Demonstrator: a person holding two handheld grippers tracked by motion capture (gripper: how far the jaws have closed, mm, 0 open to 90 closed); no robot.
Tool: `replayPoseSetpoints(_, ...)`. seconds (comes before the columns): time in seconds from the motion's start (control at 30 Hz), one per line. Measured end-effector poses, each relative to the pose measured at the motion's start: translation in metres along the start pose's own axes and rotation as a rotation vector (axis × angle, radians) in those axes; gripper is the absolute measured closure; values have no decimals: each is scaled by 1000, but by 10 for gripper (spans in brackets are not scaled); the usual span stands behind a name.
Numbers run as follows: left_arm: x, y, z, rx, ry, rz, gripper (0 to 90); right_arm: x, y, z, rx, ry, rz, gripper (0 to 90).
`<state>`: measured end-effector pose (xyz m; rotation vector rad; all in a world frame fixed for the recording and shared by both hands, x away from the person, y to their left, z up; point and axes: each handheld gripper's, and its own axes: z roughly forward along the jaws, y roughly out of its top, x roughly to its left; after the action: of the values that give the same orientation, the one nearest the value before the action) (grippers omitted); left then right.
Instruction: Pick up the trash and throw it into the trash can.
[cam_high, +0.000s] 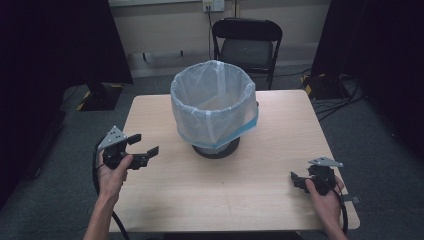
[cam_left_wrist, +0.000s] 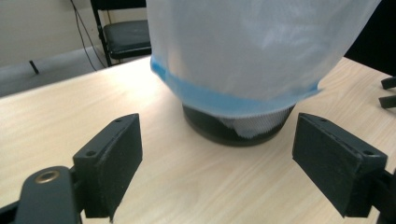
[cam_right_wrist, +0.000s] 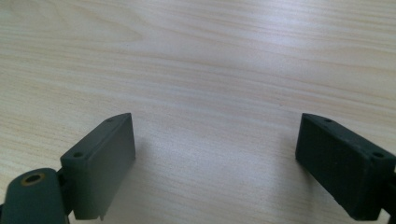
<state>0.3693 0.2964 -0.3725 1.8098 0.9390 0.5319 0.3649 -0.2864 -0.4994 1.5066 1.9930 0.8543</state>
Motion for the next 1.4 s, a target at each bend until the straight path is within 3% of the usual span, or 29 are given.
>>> replayPoseSetpoints(0.17,0,-23,2,8,16,-22,159,0,0,0,1,1,0,112)
replayPoseSetpoints(0.57,6,-69,9,114,47,-38,159,0,0,0,0,0,0,112)
replayPoseSetpoints(0.9,5,-105,22,200,61,-86,159,0,0,0,0,0,0,112)
replayPoseSetpoints(1.0,0,-113,28,256,52,-59,160,0,0,0,0,0,0,111)
replayPoseSetpoints(1.4,-6,-124,36,311,79,14,157,0,0,0,1,1,0,112)
